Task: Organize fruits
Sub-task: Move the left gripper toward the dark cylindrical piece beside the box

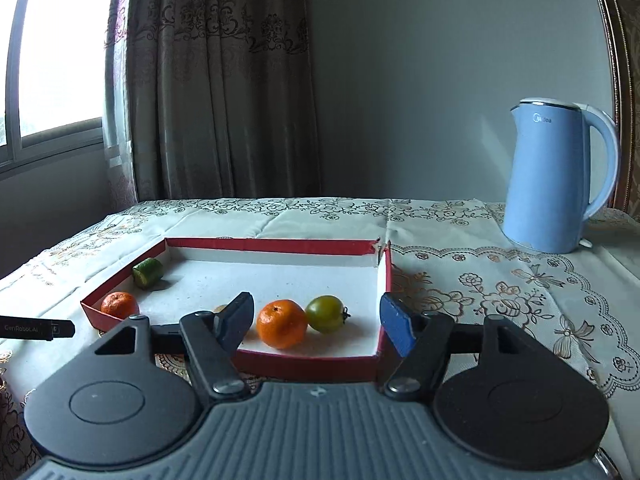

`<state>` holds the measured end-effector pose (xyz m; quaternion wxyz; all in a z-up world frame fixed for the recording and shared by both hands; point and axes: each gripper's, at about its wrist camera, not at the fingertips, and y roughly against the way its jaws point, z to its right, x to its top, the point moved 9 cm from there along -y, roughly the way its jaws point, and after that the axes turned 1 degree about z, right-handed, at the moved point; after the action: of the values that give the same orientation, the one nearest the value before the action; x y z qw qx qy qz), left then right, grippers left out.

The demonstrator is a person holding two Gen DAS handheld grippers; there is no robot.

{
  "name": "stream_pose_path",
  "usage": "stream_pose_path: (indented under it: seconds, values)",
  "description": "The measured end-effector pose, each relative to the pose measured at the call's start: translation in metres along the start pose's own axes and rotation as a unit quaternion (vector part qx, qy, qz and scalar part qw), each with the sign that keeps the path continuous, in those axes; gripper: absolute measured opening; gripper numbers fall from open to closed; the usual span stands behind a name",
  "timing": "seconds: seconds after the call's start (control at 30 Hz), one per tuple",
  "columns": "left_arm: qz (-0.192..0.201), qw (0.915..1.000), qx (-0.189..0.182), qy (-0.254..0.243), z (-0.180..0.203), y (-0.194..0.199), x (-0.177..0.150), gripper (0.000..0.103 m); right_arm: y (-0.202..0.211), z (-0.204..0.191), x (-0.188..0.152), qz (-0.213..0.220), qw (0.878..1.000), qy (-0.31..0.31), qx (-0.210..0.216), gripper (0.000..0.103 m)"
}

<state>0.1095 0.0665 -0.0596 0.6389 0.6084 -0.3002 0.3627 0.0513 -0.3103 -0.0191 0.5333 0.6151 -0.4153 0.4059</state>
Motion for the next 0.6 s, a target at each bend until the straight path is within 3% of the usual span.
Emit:
stream_pose_path:
  seconds: [0.13,0.2,0.27,0.3,0.47,0.6]
  values:
    - [0.015,0.9998,-0.011,-0.011,0.006,0.005,0.002,0.103,0.008,0.022,-0.029,-0.041,0.999,-0.010,-0.024,0.071]
    - [0.020,0.9994,-0.015,-0.025,0.011,0.008,0.002,0.103,0.006,0.028,-0.041,-0.058,0.998,-0.011,-0.034,0.083]
    - [0.030,0.9987,-0.013,-0.039,0.017,0.012,0.003,0.103,0.005,0.031,-0.051,-0.067,0.997,-0.010,-0.040,0.085]
    - [0.033,0.9984,-0.012,-0.045,0.021,0.014,0.003,0.103,0.006,0.032,-0.053,-0.067,0.997,-0.016,-0.036,0.091]
    - [0.006,0.9982,-0.051,-0.030,0.046,0.016,0.000,0.103,0.006,0.033,-0.056,-0.071,0.997,-0.020,-0.036,0.095]
    - [0.002,0.9966,-0.062,-0.055,0.072,0.017,-0.003,0.103,0.006,0.035,-0.057,-0.072,0.996,-0.025,-0.035,0.096]
